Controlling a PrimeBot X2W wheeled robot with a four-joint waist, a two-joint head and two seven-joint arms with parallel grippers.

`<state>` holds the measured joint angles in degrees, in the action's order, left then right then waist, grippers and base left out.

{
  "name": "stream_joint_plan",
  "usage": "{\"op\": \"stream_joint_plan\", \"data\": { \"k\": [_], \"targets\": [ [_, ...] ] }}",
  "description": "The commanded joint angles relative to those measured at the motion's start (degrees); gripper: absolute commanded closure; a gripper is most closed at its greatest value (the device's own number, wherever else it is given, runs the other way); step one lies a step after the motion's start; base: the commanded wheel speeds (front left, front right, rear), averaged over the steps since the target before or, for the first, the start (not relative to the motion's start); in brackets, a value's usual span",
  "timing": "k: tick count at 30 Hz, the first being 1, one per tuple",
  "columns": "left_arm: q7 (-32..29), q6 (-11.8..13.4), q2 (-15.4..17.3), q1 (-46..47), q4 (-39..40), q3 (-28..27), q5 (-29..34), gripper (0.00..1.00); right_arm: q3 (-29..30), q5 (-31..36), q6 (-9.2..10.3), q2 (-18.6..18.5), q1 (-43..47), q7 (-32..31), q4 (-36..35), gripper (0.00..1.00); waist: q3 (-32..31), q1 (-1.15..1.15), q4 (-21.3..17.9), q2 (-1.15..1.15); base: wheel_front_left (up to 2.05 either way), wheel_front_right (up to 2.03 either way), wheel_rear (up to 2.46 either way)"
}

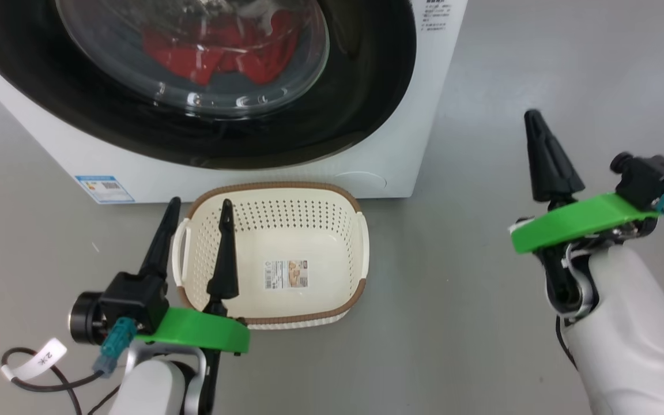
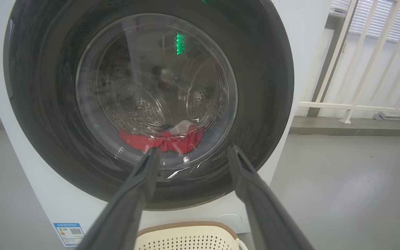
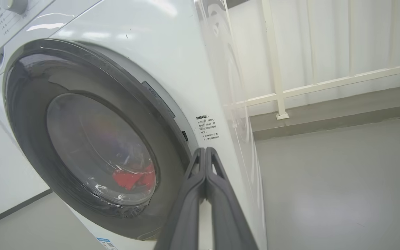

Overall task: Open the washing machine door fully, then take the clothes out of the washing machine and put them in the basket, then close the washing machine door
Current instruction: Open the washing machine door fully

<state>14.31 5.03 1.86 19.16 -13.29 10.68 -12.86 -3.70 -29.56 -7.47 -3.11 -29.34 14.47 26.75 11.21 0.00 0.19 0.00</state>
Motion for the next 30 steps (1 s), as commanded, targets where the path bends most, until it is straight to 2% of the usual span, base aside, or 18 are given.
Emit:
{"op": "stream_joint_plan", "data": {
  "k": [1, 7, 13, 21, 30],
  "targets": [
    [0.69, 0.37, 1.02, 2.13, 2.37, -1.27, -0.27, 0.0, -0.54, -2.58, -0.02, 0.24, -3.3, 0.52, -0.66, 1.0, 2.02, 0.0, 0.73, 0.0, 0.0, 0.0, 0.0],
    [0.69, 0.87, 1.02, 2.91, 4.22, -0.11, -1.9, 0.0, -0.3, -8.94, -0.02, 0.24, -9.29, 0.23, 3.01, 1.0, 4.48, 0.0, 1.79, 0.0, 0.0, 0.0, 0.0],
    [0.69, 1.13, 1.02, 3.63, 6.25, 0.78, -1.66, 0.0, 0.67, -14.71, -0.02, 0.22, -14.53, -3.37, 4.92, 1.0, 6.88, 0.0, 2.86, 0.0, 0.0, 0.0, 0.0],
    [0.69, 1.34, 1.02, 4.13, 7.68, 1.29, -1.1, 0.0, 0.56, -21.39, -0.02, -0.95, -19.44, -9.88, 6.35, 1.0, 8.84, 0.0, 3.66, 0.0, 0.0, 0.0, 0.0],
    [0.69, 1.41, 1.02, 4.92, 8.12, 2.18, -1.2, 0.0, 0.85, -31.79, -0.02, -2.7, -25.5, -20.6, 7.8, 1.0, 10.82, 0.0, 5.16, 0.0, 0.0, 0.0, 0.0]
  ]
}}
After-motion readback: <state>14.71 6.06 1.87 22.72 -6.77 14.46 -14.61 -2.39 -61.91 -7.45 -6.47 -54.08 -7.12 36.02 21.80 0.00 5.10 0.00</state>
